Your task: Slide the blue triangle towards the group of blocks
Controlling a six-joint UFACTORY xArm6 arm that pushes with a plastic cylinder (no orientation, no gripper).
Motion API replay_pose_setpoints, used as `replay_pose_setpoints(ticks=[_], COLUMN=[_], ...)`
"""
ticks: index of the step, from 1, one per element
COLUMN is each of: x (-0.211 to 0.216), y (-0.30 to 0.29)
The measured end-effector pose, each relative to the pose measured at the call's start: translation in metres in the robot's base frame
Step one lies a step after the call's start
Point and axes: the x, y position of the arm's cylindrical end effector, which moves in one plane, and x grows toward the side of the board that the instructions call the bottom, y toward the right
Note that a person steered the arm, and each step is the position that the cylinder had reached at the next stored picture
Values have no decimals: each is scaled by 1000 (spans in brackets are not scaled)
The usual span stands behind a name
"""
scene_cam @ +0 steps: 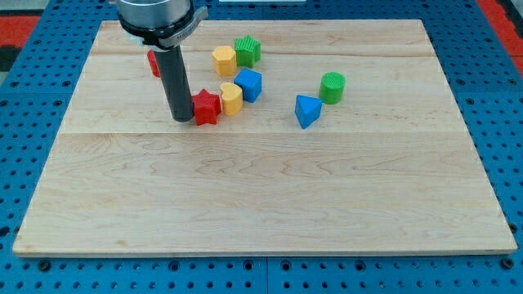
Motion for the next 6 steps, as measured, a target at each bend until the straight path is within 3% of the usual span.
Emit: replay_pose_setpoints(ticks=[4, 5, 6], x=[3, 32, 57], y=[-5, 46, 138])
